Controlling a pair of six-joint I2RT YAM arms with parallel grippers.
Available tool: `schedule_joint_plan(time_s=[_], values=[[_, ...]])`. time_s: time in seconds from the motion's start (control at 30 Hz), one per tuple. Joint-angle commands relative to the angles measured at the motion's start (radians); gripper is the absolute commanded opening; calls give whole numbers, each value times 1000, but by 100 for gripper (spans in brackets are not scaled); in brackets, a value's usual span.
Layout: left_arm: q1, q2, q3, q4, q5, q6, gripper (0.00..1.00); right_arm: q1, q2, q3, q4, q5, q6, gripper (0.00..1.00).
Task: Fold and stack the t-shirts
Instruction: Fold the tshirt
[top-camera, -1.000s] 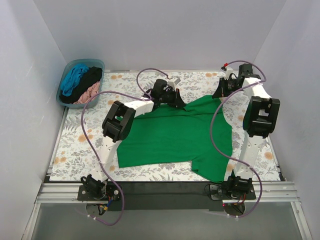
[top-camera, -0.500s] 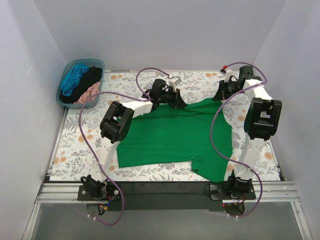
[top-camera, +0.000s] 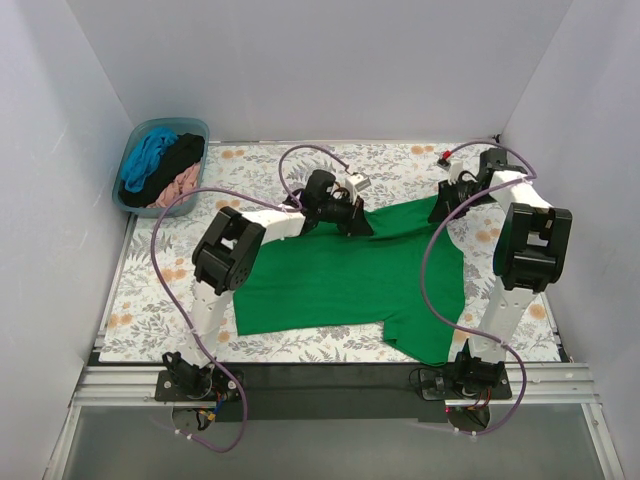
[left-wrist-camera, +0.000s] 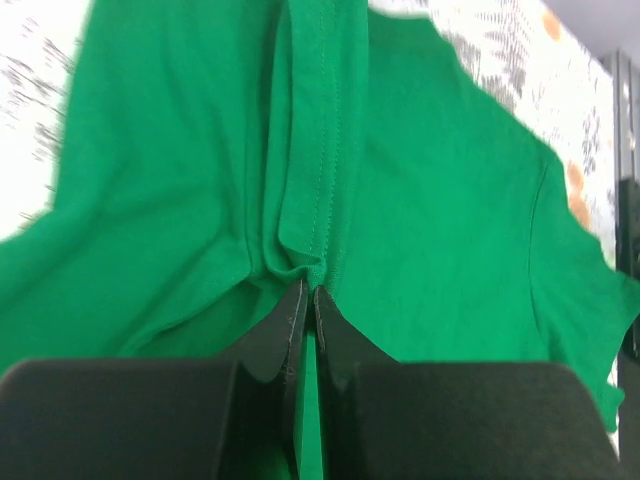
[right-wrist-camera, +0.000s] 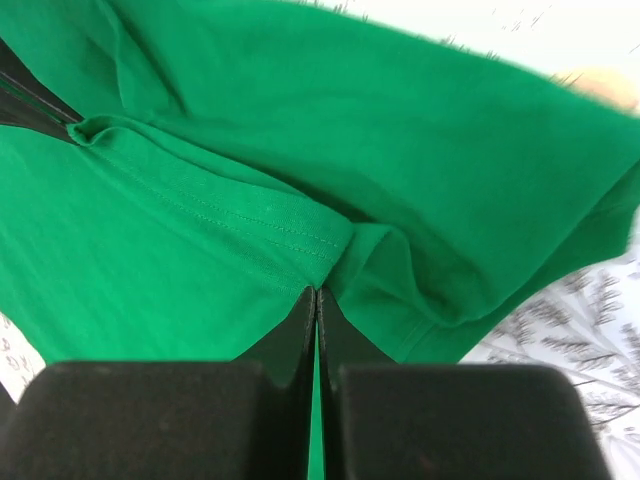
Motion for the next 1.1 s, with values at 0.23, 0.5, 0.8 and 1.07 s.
schedule_joint_plan(time_s=[0.23, 0.5, 0.8, 1.07], values=[[-51, -120, -77, -108, -21, 160, 4, -7, -104, -115, -60, 60, -156, 1], [-32, -266, -152, -237, 13, 221, 38, -8, -173, -201, -98, 154, -268, 25], [151, -438, -234, -333, 42, 123, 39, -10, -119, -36, -368, 112, -477, 20], [101, -384, -174, -346, -2, 82, 50, -1, 45, 184, -361, -24, -225, 62]])
